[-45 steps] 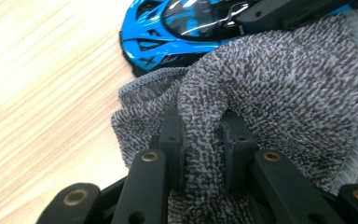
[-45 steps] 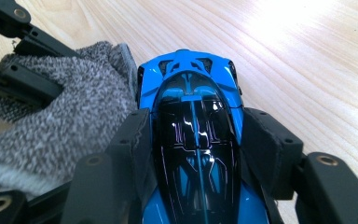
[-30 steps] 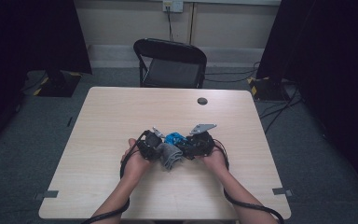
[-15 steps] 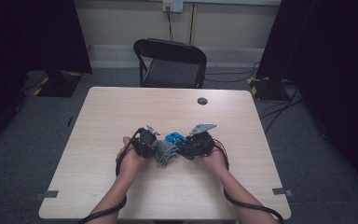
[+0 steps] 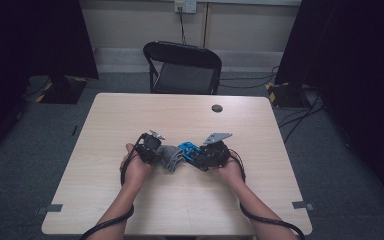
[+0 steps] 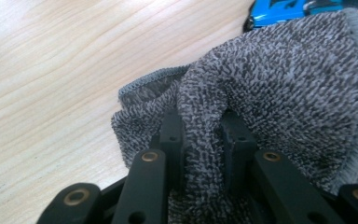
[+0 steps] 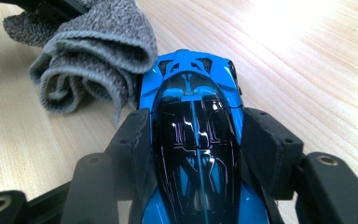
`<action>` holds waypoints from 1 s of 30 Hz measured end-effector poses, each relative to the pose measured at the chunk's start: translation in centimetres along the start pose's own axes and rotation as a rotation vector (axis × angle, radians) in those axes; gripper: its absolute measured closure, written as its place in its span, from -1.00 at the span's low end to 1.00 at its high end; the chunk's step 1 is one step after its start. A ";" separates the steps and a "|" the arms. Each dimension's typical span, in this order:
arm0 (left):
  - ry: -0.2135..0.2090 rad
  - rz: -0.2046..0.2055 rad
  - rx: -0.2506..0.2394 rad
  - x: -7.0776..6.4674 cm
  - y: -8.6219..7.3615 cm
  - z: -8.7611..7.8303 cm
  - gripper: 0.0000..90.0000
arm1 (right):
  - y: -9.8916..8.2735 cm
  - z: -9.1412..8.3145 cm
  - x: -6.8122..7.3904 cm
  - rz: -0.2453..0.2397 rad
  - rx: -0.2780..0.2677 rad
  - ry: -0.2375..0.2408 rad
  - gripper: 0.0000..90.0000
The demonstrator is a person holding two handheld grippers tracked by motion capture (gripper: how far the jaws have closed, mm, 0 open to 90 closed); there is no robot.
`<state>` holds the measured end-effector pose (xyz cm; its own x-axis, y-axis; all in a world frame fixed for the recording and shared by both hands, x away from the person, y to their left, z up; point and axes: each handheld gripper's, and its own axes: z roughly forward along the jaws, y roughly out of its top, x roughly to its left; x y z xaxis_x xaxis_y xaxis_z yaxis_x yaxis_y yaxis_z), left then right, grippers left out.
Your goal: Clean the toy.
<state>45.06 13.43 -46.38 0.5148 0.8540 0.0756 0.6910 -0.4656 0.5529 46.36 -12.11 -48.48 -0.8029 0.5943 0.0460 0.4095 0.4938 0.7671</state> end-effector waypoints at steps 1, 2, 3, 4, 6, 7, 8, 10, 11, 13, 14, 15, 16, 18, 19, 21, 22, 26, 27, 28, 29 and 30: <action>0.002 -0.002 0.001 0.1 0.0 0.0 0.65 | 0.0 0.0 0.0 -0.001 0.000 0.000 -0.04; 0.007 -0.005 0.001 0.2 0.0 0.0 0.65 | 0.0 0.0 0.0 -0.001 -0.001 0.000 -0.04; 0.009 -0.008 0.000 0.3 0.1 0.1 0.65 | 0.0 0.0 0.0 -0.001 -0.001 0.000 -0.04; 0.009 -0.009 0.001 0.4 0.1 0.1 0.65 | 0.0 0.0 0.0 -0.002 -0.001 0.000 -0.04; 0.018 -0.015 -0.001 0.6 0.1 0.1 0.65 | 0.0 0.0 0.0 -0.001 -0.002 0.000 -0.04; 0.021 -0.025 -0.004 0.7 0.1 0.1 0.65 | 0.0 0.0 0.0 -0.001 -0.002 -0.001 -0.04; 0.024 -0.025 -0.001 0.9 0.0 0.1 0.65 | 0.0 0.0 0.0 -0.001 -0.002 -0.001 -0.04; 0.034 -0.037 -0.002 1.2 -0.1 0.0 0.65 | 0.0 0.0 0.0 -0.001 -0.002 -0.001 -0.04; 0.035 -0.044 -0.004 1.4 -0.2 -0.1 0.65 | 0.0 0.0 0.0 -0.001 -0.003 0.000 -0.04; 0.043 -0.050 -0.005 1.9 -0.4 -0.5 0.65 | 0.0 0.0 0.0 -0.001 -0.003 -0.001 -0.04; 0.048 -0.051 -0.009 2.1 -0.6 -0.7 0.65 | 0.0 0.0 0.0 -0.001 -0.002 -0.001 -0.04; 0.052 -0.054 -0.011 2.4 -0.7 -0.9 0.65 | 0.0 0.0 0.0 -0.001 -0.003 -0.001 -0.04; 0.054 -0.058 -0.014 2.6 -0.9 -1.1 0.65 | 0.0 0.0 0.0 -0.002 -0.003 0.000 -0.04; 0.058 -0.061 -0.014 3.0 -1.2 -1.6 0.65 | 0.0 0.0 0.0 -0.002 -0.004 0.000 -0.04; 0.057 -0.061 -0.016 3.1 -1.4 -1.8 0.65 | 0.0 0.0 0.0 -0.002 -0.004 -0.001 -0.04; 0.040 -0.072 -0.017 3.4 -1.8 -2.3 0.65 | 0.0 0.0 0.0 -0.002 -0.003 0.000 -0.04; 0.031 -0.076 -0.023 3.4 -2.0 -2.5 0.65 | 0.0 0.0 0.0 -0.002 -0.004 0.000 -0.04; -0.004 -0.056 -0.031 2.9 -2.7 -3.4 0.64 | 0.0 0.0 0.0 -0.002 -0.004 -0.001 -0.04; -0.013 -0.044 -0.037 2.7 -2.8 -3.5 0.64 | 0.0 0.0 0.0 -0.002 -0.004 -0.001 -0.04; -0.017 -0.034 -0.035 2.4 -2.9 -3.7 0.64 | 0.0 0.0 0.0 -0.002 -0.004 0.000 -0.04; -0.026 -0.024 -0.030 2.2 -3.0 -3.8 0.65 | 0.0 0.0 0.0 -0.002 -0.004 0.000 -0.04; -0.035 -0.020 -0.040 1.9 -3.0 -4.0 0.65 | 0.0 0.0 0.0 -0.002 -0.003 0.000 -0.04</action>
<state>41.92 17.39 -44.64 0.5192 0.8539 0.0356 0.6808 -0.4383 0.5868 46.35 -12.10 -48.52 -0.8036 0.5936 0.0442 0.4065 0.4930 0.7693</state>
